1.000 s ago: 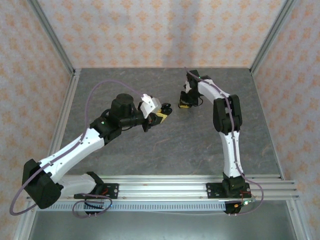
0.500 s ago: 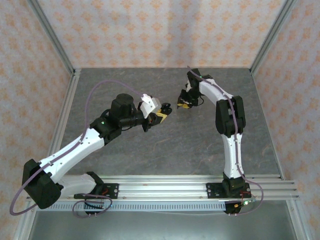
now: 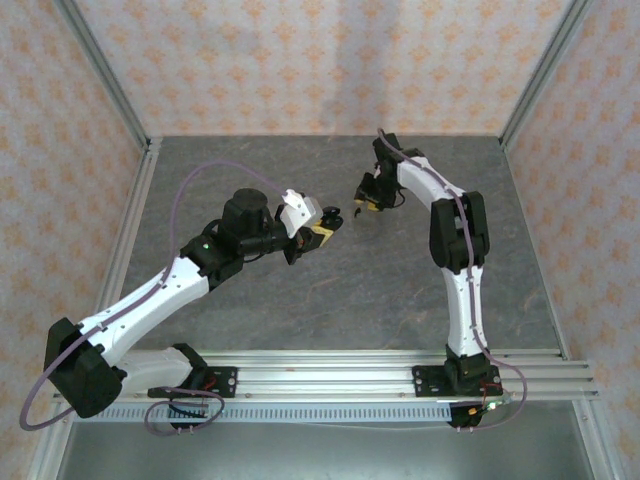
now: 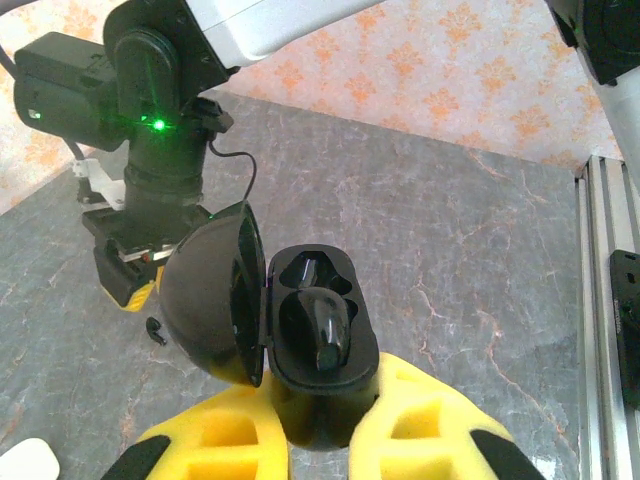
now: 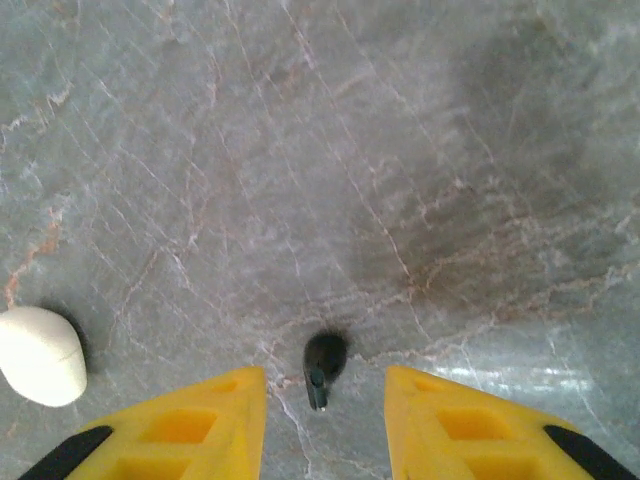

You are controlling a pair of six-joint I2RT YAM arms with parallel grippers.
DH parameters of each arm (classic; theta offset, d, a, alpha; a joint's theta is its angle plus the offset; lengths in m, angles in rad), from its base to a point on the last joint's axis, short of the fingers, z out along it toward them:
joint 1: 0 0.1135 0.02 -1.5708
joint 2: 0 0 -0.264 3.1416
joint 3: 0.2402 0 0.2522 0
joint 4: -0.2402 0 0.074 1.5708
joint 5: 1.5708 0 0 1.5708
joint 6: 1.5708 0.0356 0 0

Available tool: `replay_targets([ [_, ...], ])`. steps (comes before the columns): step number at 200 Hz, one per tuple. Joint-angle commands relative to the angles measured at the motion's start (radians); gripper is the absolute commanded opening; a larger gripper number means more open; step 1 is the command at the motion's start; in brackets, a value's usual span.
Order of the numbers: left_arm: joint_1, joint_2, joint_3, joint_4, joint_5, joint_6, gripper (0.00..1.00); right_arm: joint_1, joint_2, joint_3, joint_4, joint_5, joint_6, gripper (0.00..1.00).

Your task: Insert wireless bluetooth earbuds into charging case

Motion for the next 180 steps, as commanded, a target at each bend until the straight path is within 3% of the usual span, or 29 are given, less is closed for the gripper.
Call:
replay_targets([
  [1,0.0,-0.033,-0.008,0.008,-0.016,0.017,0.0,0.026,0.038,0.059,-0.057,0.068,-0.023,0.37],
  [180,0.005,-0.05,-0.019,0.0,-0.022,0.022,0.0,0.08,0.142,0.195,-0.254,0.147,-0.152,0.27],
])
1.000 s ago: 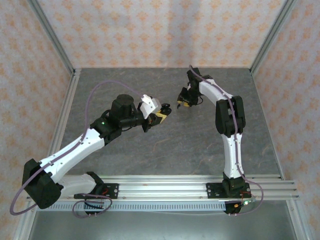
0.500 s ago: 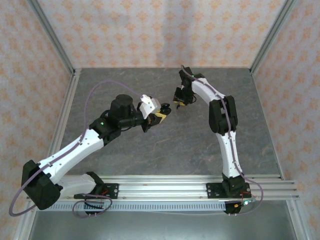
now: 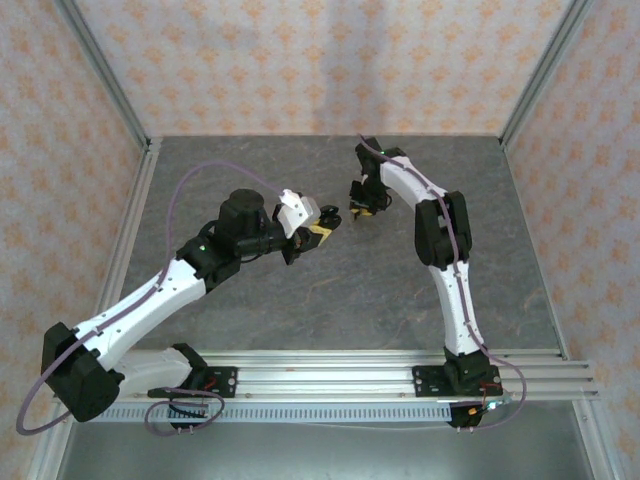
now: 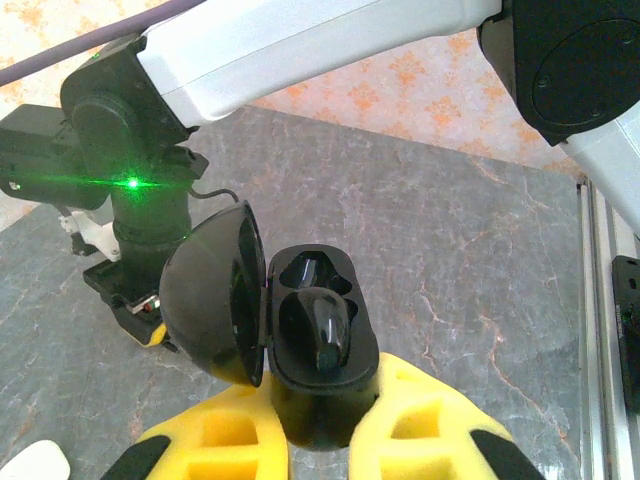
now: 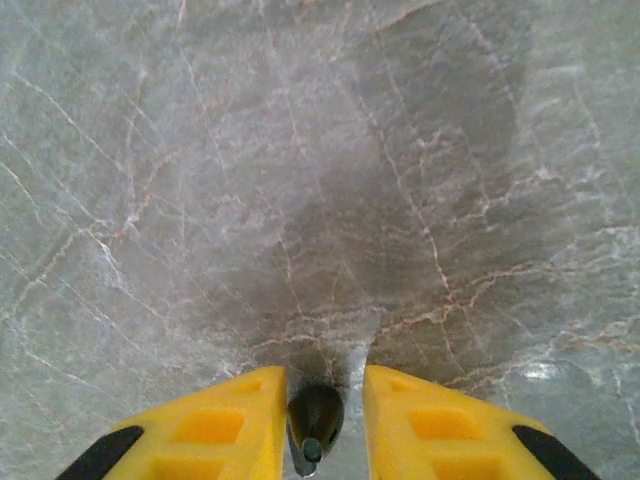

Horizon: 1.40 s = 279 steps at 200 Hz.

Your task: Insert wireless bluetooth earbuds into charging case

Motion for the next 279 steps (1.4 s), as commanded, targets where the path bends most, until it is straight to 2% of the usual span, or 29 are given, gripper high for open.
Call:
replay_targets([
  [1,0.004,-0.026,-0.017,0.003,-0.014,0.022,0.0,0.014,0.022,0.04,-0.083,0.035,-0.045,0.26],
  [37,0.004,-0.039,-0.02,-0.004,-0.017,0.021,0.0,0.013,0.036,0.107,-0.165,0.037,-0.103,0.13],
  [81,0.004,-0.062,-0.038,-0.002,-0.029,0.022,0.0,-0.006,-0.029,0.117,-0.23,0.06,-0.162,0.09],
  [173,0.004,-0.049,-0.037,0.03,-0.029,0.004,0.0,-0.012,-0.404,-0.192,-0.063,0.051,-0.13,0.05],
  [207,0.004,-0.041,-0.028,0.037,-0.031,-0.01,0.0,-0.004,-0.529,-0.259,-0.027,0.06,-0.116,0.04],
  [279,0.005,0.005,0.018,0.068,-0.041,-0.054,0.0,0.131,-0.776,-0.329,0.038,0.18,-0.143,0.02],
])
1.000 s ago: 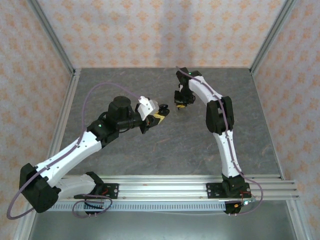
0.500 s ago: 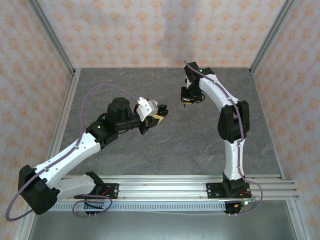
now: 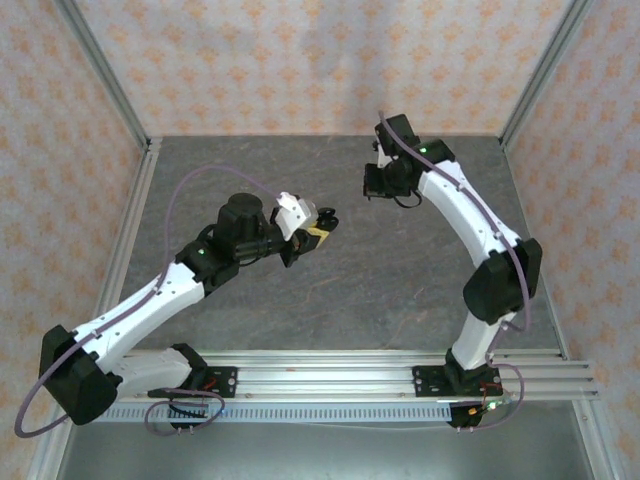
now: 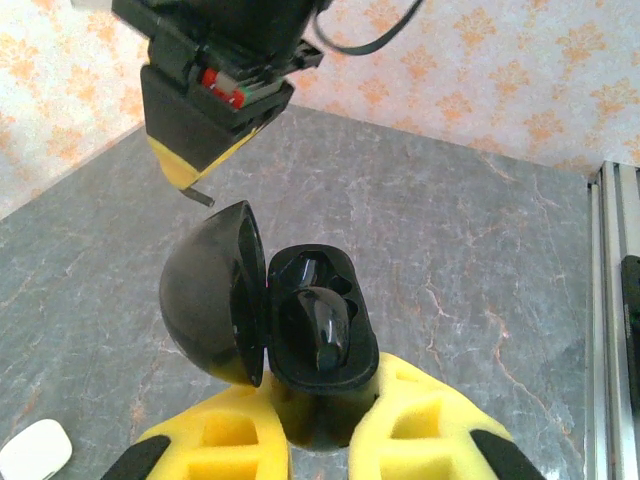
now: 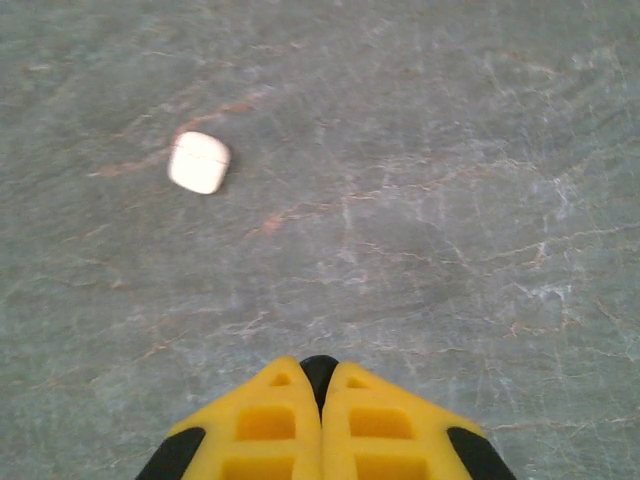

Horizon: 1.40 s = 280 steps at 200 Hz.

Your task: Insert wireless bluetooth earbuds into charging case

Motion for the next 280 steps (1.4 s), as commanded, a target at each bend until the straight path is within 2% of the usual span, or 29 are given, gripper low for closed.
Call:
replay_targets([
  [1,0.005,0.02,0.05,0.057,-0.014,-0.032,0.0,0.048,-0.117,-0.034,0.056,0.076,-0.015,0.02],
  [39,0.004,0.032,0.055,0.101,-0.015,-0.067,0.0,0.122,-0.288,-0.121,0.191,0.124,-0.034,0.02],
  [75,0.004,0.035,0.051,0.156,-0.026,-0.1,0.0,0.18,-0.459,-0.276,0.422,0.125,-0.023,0.02],
  [117,0.005,0.045,0.055,0.2,-0.031,-0.133,0.0,0.221,-0.592,-0.432,0.689,0.056,0.049,0.02],
  [152,0.004,0.034,0.054,0.219,-0.057,-0.152,0.0,0.243,-0.642,-0.524,0.835,0.011,0.109,0.02],
  [201,0.004,0.025,0.054,0.215,-0.07,-0.155,0.0,0.265,-0.651,-0.605,0.913,-0.019,0.112,0.02],
  [280,0.004,-0.008,0.052,0.211,-0.077,-0.151,0.0,0.27,-0.637,-0.639,0.92,-0.058,0.119,0.02],
])
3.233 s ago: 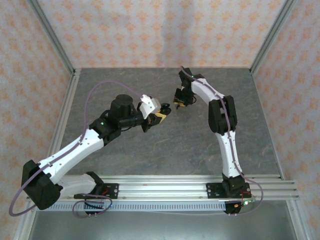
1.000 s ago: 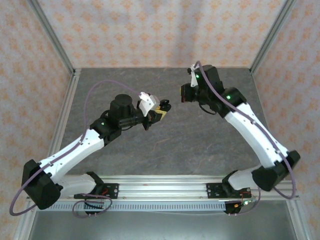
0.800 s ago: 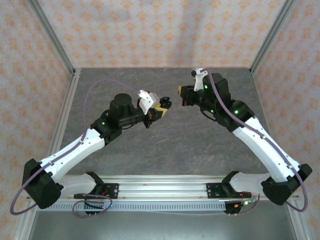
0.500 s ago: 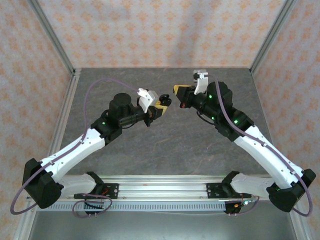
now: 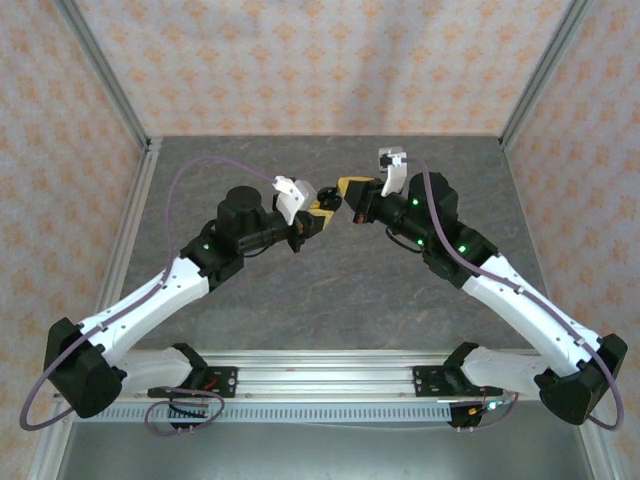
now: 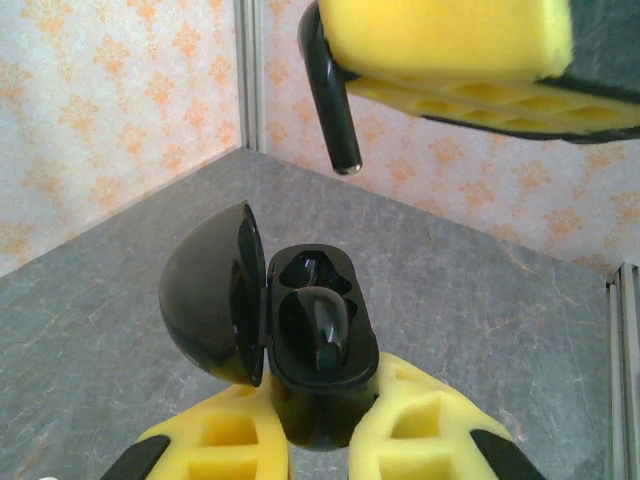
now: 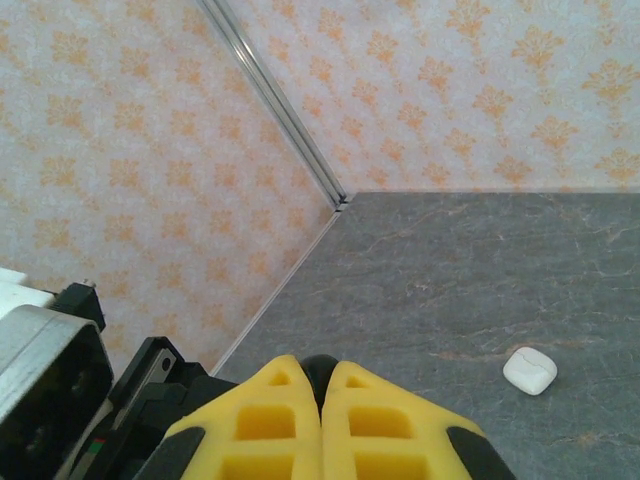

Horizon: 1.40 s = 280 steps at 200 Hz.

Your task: Insert wireless bluetooth earbuds into charging case

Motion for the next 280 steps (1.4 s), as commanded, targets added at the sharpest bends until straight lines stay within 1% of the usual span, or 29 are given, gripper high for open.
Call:
replay_targets([
  [1,0.004,-0.042,0.028,0.045,-0.022,-0.012,0.0,0.008,-0.003,-0.013,0.049,-0.027,0.012,0.02],
  [45,0.004,-0.056,0.029,0.047,-0.022,-0.015,0.0,0.008,0.002,-0.029,0.049,-0.037,0.012,0.02],
  [138,0.004,-0.063,0.031,0.047,-0.023,-0.017,0.0,0.008,0.028,-0.03,0.037,-0.101,0.012,0.01],
  [216,0.004,-0.065,0.031,0.053,-0.031,-0.017,0.0,0.007,-0.028,-0.09,0.063,-0.123,-0.042,0.01],
  [280,0.005,-0.067,0.032,0.063,-0.025,-0.032,0.0,0.008,-0.047,-0.105,0.059,-0.137,-0.076,0.01],
])
